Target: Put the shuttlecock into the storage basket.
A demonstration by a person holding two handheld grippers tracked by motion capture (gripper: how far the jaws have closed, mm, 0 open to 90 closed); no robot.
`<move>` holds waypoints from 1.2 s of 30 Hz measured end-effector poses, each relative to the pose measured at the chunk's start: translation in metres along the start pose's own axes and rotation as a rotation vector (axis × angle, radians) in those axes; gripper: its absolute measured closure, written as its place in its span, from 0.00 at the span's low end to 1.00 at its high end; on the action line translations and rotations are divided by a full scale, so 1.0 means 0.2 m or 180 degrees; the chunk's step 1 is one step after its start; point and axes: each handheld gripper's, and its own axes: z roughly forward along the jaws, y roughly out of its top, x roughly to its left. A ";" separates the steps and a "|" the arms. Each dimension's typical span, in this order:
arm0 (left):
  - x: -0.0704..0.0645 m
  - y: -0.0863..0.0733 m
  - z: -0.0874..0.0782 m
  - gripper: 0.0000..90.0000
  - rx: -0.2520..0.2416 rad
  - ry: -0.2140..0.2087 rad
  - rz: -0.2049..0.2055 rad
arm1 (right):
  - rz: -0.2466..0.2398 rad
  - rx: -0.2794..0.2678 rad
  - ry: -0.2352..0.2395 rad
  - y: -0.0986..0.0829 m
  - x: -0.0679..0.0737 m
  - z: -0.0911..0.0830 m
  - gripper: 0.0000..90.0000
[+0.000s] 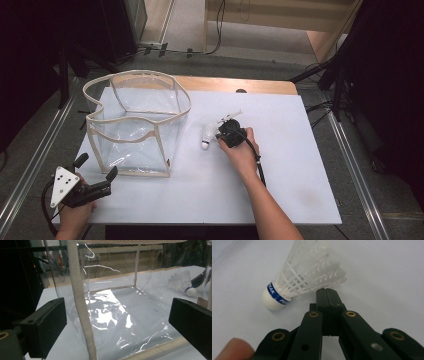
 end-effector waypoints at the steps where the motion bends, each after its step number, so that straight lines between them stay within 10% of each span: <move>1: 0.00 0.00 0.00 0.03 0.0000 0.0000 -0.0002 | -0.0015 -0.0007 0.0010 0.01 0.00 0.00 0.98; 20: 0.00 0.00 0.00 0.03 -0.0006 -0.0004 -0.0033 | -0.0216 -0.0096 0.0196 0.10 0.10 0.01 0.98; 36: 0.01 0.00 0.00 0.03 -0.0003 0.0001 -0.0034 | 0.0037 -0.0006 0.0379 0.11 0.24 -0.03 0.46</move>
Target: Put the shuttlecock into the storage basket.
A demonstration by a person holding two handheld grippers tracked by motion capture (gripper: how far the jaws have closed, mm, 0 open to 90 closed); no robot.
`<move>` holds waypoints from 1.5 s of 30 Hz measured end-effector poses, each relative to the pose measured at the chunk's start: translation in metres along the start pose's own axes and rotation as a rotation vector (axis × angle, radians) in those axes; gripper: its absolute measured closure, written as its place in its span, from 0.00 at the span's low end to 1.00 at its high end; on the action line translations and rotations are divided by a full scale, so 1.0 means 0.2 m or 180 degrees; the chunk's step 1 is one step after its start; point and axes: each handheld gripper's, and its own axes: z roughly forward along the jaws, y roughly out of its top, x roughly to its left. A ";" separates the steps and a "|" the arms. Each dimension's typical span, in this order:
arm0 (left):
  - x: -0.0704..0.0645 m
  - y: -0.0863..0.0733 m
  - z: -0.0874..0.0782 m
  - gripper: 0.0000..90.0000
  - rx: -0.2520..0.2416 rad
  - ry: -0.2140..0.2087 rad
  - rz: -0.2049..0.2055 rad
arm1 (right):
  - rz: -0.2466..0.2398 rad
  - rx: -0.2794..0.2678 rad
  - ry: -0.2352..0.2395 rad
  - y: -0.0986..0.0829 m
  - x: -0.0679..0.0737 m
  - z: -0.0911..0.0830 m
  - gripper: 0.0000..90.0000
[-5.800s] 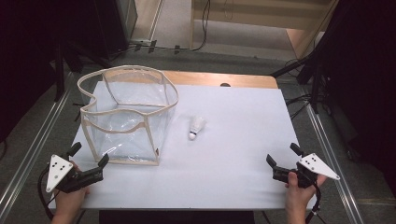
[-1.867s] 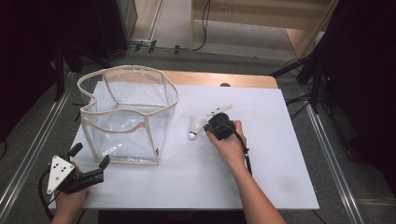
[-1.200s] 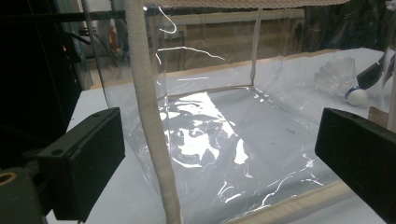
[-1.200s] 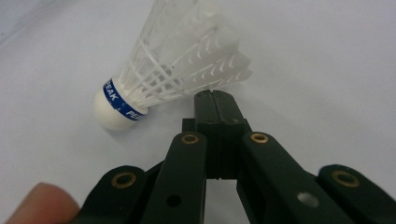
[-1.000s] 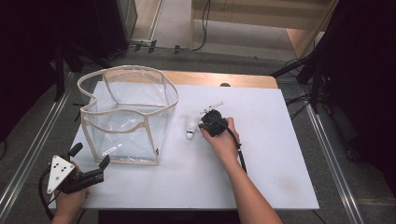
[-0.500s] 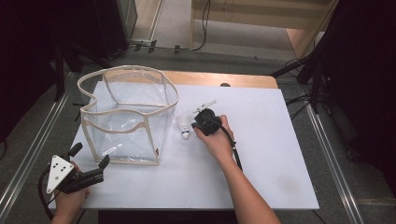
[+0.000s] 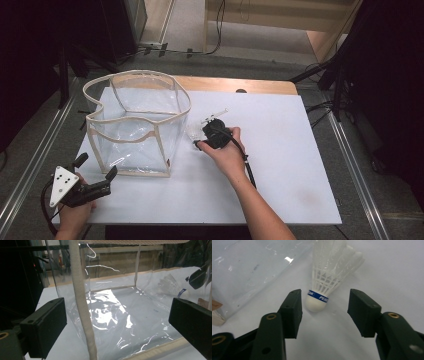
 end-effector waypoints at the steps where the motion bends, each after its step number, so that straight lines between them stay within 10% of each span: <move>1: 0.00 0.00 0.00 0.03 0.0000 0.0000 -0.0001 | 0.0000 0.0000 0.0000 0.00 0.00 0.00 0.46; 21: 0.01 0.00 0.00 0.03 -0.0014 -0.0012 -0.0036 | 0.0349 0.0028 -0.0117 -0.02 0.01 0.14 0.69; 45: 0.00 0.00 0.00 0.03 -0.0011 -0.0008 -0.0019 | 0.0315 -0.0542 -0.0208 -0.03 -0.11 -0.12 0.69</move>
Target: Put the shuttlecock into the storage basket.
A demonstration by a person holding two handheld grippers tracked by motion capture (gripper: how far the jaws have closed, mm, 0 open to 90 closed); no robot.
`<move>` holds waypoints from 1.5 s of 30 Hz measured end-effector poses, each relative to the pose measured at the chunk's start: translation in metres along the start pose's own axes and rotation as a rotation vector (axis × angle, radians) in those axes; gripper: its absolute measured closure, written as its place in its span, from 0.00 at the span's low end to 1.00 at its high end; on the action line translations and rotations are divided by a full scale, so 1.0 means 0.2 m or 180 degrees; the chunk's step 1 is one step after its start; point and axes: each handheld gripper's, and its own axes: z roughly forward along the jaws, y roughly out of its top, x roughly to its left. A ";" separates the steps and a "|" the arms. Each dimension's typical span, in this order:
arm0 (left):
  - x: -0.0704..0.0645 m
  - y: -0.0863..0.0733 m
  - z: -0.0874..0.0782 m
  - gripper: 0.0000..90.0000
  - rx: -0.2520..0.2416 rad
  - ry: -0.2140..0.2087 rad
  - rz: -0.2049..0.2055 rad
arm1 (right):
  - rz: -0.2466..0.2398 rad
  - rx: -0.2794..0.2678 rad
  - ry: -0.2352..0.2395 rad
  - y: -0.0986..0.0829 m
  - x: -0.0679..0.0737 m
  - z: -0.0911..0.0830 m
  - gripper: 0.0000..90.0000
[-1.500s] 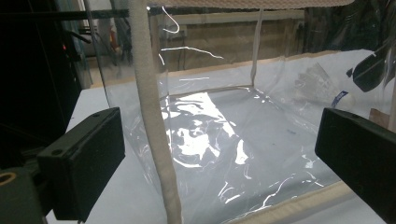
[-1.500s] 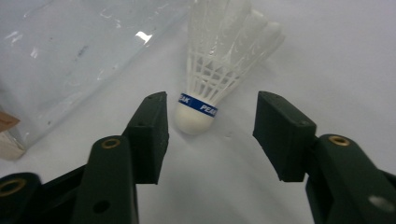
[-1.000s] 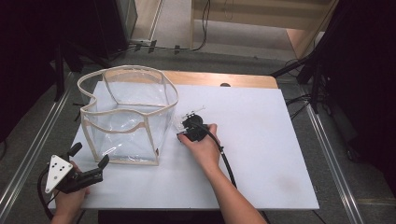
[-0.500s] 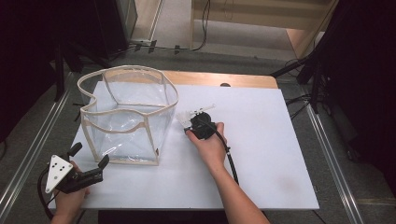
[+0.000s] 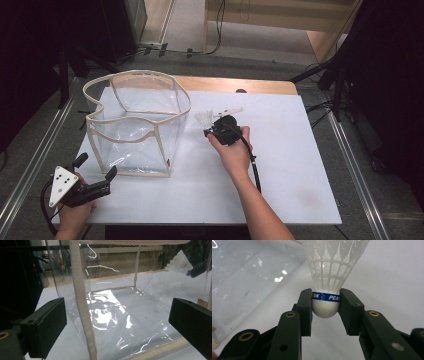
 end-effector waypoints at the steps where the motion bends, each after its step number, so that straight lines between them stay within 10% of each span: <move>1: 0.00 0.00 0.00 0.03 0.0000 0.0002 -0.0002 | 0.0002 -0.0026 -0.0005 0.00 0.00 -0.01 0.69; 45: 0.00 0.00 0.00 0.03 0.0003 -0.0004 0.0017 | -0.0116 -0.1082 0.0005 0.15 -0.01 -0.31 0.69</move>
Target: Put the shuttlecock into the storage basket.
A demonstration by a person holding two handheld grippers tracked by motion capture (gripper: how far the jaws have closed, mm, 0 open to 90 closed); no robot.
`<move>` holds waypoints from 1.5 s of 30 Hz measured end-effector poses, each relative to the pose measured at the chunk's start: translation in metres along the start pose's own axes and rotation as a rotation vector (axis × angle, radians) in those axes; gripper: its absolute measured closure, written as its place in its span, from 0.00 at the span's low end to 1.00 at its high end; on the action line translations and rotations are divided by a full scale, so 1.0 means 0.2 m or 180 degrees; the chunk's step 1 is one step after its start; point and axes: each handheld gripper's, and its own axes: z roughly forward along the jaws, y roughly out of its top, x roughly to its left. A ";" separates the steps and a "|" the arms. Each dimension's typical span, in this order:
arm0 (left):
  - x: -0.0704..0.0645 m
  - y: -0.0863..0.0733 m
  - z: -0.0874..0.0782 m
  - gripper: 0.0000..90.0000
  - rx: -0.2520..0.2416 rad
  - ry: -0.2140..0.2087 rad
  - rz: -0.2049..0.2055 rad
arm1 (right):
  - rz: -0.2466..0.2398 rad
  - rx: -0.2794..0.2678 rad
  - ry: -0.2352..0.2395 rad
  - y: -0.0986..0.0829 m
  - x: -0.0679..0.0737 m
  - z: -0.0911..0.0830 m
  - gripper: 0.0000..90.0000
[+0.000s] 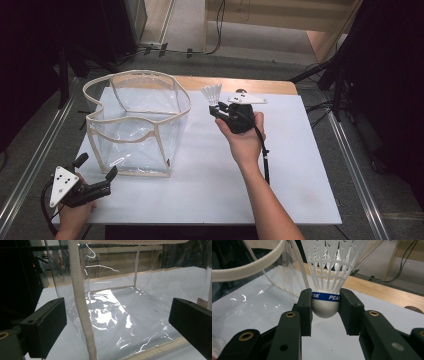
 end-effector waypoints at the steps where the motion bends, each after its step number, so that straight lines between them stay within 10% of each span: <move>1: 0.00 0.00 0.00 0.03 -0.0001 -0.0002 0.0000 | 0.0000 -0.0012 0.0000 0.00 0.00 -0.01 0.69; 45: 0.00 0.00 0.00 0.03 -0.0003 -0.0006 0.0011 | -0.0169 -0.0360 0.0073 0.15 0.06 -0.07 0.69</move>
